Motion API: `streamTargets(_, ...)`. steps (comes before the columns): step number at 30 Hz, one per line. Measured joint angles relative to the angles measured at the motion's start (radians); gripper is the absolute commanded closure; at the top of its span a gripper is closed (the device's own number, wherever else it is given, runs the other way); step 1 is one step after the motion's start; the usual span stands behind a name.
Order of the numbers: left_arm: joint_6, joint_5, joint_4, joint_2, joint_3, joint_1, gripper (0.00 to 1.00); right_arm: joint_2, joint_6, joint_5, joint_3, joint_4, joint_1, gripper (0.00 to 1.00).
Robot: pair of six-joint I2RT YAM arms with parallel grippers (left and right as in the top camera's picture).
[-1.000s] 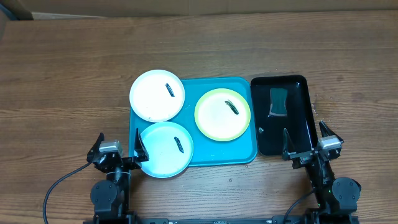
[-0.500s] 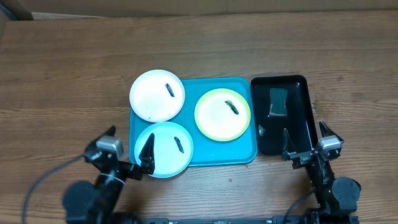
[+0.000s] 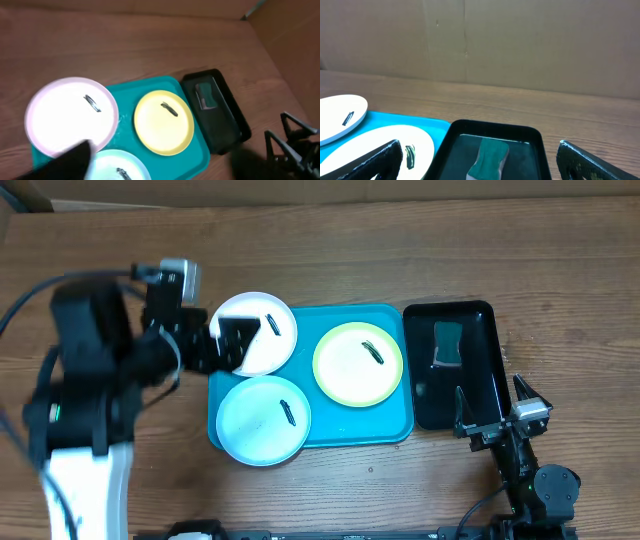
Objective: Clean dirty plates on tray and stack at the side
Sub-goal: 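Move left gripper to the yellow plate's left rim and grip it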
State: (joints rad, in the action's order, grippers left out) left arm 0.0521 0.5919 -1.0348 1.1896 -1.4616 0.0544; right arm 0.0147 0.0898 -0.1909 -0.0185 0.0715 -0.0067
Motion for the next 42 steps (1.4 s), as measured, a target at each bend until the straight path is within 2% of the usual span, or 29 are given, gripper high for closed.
streamTargets(1,0.008,0.011,-0.017,0.036,-0.003,0.000,0.84,0.000,0.000,0.000,0.000,0.000,0.000,0.00)
streamTargets(2,0.019,0.017,-0.040,0.065,-0.005,-0.003,0.96,0.000,0.000,0.000,0.000,0.000,0.000,0.00)
streamTargets(6,0.060,0.001,-0.116,0.189,-0.002,-0.048,0.96,0.000,0.000,0.000,0.000,0.000,0.000,0.00)
streamTargets(7,0.074,-0.013,-0.119,0.214,0.003,-0.067,0.95,0.000,0.000,0.000,0.000,0.000,0.000,0.00)
streamTargets(8,0.088,-0.032,-0.119,0.238,0.013,-0.090,0.86,0.000,0.000,0.000,0.000,0.000,0.000,0.00)
streamTargets(10,0.123,-0.094,-0.105,0.286,0.042,-0.153,0.51,0.000,0.000,0.000,0.000,0.000,0.000,0.00)
streamTargets(13,0.182,-0.189,-0.066,0.364,0.080,-0.252,0.42,0.000,-0.001,0.000,0.000,0.000,0.000,0.00)
streamTargets(19,0.272,-0.286,0.057,0.477,0.095,-0.362,0.52,0.000,0.000,0.000,0.000,-0.001,0.000,0.00)
streamTargets(25,0.323,-0.315,0.078,0.561,0.095,-0.409,0.55,0.000,-0.012,0.000,0.000,-0.001,0.000,0.00)
streamTargets(29,0.342,-0.322,0.085,0.615,0.095,-0.428,0.54,0.000,-0.117,0.000,0.000,-0.007,0.000,0.00)
streamTargets(33,0.346,-0.324,0.100,0.632,0.095,-0.435,0.51,0.013,-0.232,-0.018,-0.020,0.089,0.000,0.00)
streamTargets(37,0.358,-0.329,0.108,0.632,0.096,-0.435,0.49,0.140,-0.283,-0.034,-0.215,0.225,0.000,0.00)
streamTargets(42,0.364,-0.346,0.106,0.632,0.098,-0.435,0.51,0.450,-0.305,-0.041,-0.648,0.476,0.000,0.00)
